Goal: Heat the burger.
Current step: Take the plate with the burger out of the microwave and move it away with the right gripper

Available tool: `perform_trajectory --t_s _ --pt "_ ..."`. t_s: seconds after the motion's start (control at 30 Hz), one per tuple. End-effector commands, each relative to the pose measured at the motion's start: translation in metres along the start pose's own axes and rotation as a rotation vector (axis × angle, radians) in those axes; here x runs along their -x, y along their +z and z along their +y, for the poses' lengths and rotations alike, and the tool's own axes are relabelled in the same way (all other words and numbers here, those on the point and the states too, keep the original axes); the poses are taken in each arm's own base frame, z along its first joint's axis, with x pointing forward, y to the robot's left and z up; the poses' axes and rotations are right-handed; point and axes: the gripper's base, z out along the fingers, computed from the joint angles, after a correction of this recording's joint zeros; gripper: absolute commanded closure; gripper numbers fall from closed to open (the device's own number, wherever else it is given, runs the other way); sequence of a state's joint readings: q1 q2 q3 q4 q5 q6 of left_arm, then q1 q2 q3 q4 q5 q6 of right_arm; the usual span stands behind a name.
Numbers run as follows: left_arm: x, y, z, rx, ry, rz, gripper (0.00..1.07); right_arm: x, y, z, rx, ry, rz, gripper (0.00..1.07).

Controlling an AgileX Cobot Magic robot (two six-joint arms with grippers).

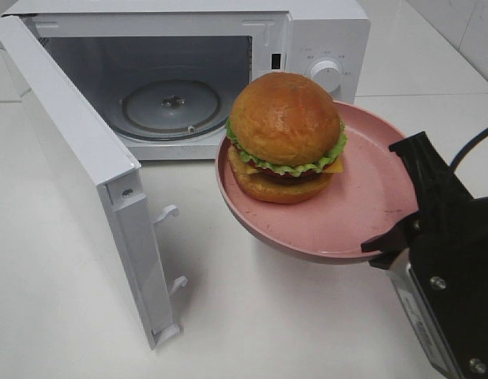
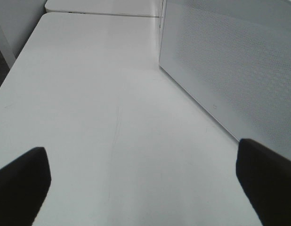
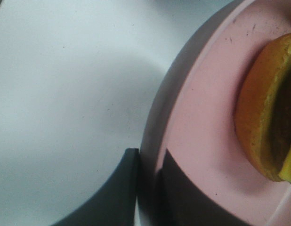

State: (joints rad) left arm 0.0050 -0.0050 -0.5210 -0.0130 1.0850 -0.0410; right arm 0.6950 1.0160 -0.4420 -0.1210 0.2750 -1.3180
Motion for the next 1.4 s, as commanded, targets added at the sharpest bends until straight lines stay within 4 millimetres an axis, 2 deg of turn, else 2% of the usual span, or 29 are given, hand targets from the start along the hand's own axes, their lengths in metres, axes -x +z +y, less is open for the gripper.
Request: perform_trajectory --t_s 0.03,0.13,0.23,0.4,0.93,1.0,1.17,1.4 --pt "0.0 -0.001 0.0 -0.002 -0.004 -0.018 0.06 -0.002 -0.014 0.001 -0.074 0.016 -0.006 1.07" --pt "0.0 -0.001 0.0 -0.002 -0.004 -0.018 0.06 -0.006 -0.021 0.011 -0.057 0.025 0.02 1.07" --pt "0.0 -0.001 0.0 -0.002 -0.004 -0.018 0.06 -0.007 -0.023 0.013 -0.05 0.031 0.032 1.07" --pt "0.0 -0.001 0.0 -0.002 -0.004 -0.018 0.06 -0.017 -0.031 0.019 -0.035 0.164 0.135 1.07" --pt "0.0 -0.001 0.0 -0.002 -0.004 -0.018 0.06 -0.035 -0.035 0.024 -0.044 0.454 0.337 1.07" --pt "0.0 -0.001 0.0 -0.002 -0.004 -0.018 0.06 -0.039 -0.037 0.026 -0.046 0.561 0.393 1.07" --pt "0.0 -0.001 0.0 -0.002 -0.004 -0.018 0.06 -0.045 -0.039 0.03 -0.058 0.702 0.476 1.07" --pt "0.0 -0.001 0.0 -0.002 -0.004 -0.018 0.06 -0.051 -0.036 0.031 -0.07 0.819 0.593 1.07"
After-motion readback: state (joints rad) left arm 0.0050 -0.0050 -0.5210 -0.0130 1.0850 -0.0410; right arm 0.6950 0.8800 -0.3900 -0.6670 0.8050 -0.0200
